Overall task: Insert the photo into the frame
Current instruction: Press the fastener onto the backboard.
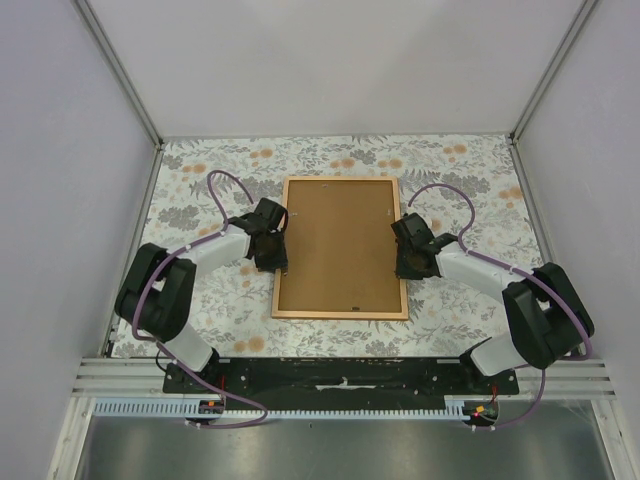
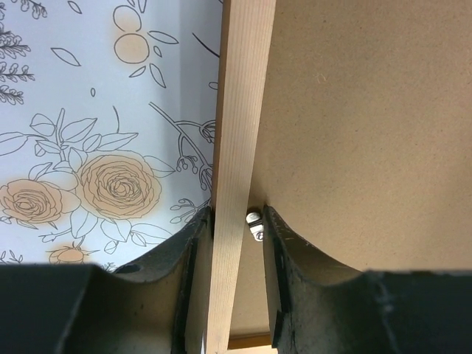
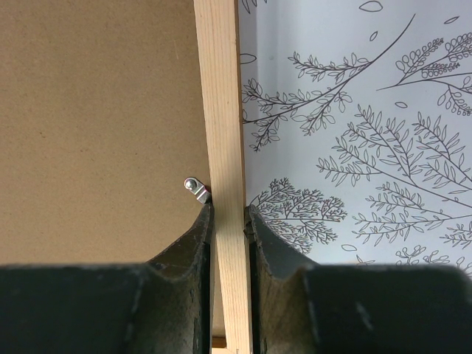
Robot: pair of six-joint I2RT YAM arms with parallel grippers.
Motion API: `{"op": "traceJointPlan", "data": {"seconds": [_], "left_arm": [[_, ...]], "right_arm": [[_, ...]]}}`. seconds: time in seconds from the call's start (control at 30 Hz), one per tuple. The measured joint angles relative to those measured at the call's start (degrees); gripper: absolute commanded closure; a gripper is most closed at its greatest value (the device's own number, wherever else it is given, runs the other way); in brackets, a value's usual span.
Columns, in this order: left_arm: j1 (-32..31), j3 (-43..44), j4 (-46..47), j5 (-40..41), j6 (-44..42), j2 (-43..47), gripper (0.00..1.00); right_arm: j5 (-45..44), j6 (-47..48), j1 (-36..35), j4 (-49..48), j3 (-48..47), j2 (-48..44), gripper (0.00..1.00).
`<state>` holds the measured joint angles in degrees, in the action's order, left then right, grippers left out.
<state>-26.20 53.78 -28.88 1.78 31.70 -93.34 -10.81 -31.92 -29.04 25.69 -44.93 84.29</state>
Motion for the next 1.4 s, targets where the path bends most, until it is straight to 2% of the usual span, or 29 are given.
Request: {"op": "traceJointPlan", "data": {"seconds": [0.23,0.37,0.7,0.8,1.03,1.2,1.4], "left_arm": [[0.9,-1.2,0.8,0.0,1.3,1.1,0.85],[1.2,-2.0,1.4,-0.1,2.0,1.7,0.98],[1.8,-5.0,4.7,-1.2,4.1,3.8,0.98],[1.9,-5.2,3.9,-1.2,4.1,4.3,0.88],[1.9,-1.2,-3.0,-0.2,3.3,4.4,0.54],[2.6,6.6,-5.7,2.5,1.3,3.7,0.47],[3.3,16.4,-5.8,4.5,-0.7,-3.1,0.39]], "right_arm": [[0.0,0.0,0.0,-0.3,0.2,-0.1,0.96],[0.0,0.0,0.0,-0.3,0.2,-0.1,0.96],[0.0,0.0,0.0,-0.3,0.2,-0.1,0.96],[0.3,0.0,0.0,-0.5,0.2,-0.1,0.96],[1.4,0.0,-0.1,-1.1,0.2,-0.1,0.97],[0.7,0.3,0.0,-0.9,0.2,-0.1,0.97],[0.6,0.5,0.0,-1.0,0.2,-0.1,0.98]]}}
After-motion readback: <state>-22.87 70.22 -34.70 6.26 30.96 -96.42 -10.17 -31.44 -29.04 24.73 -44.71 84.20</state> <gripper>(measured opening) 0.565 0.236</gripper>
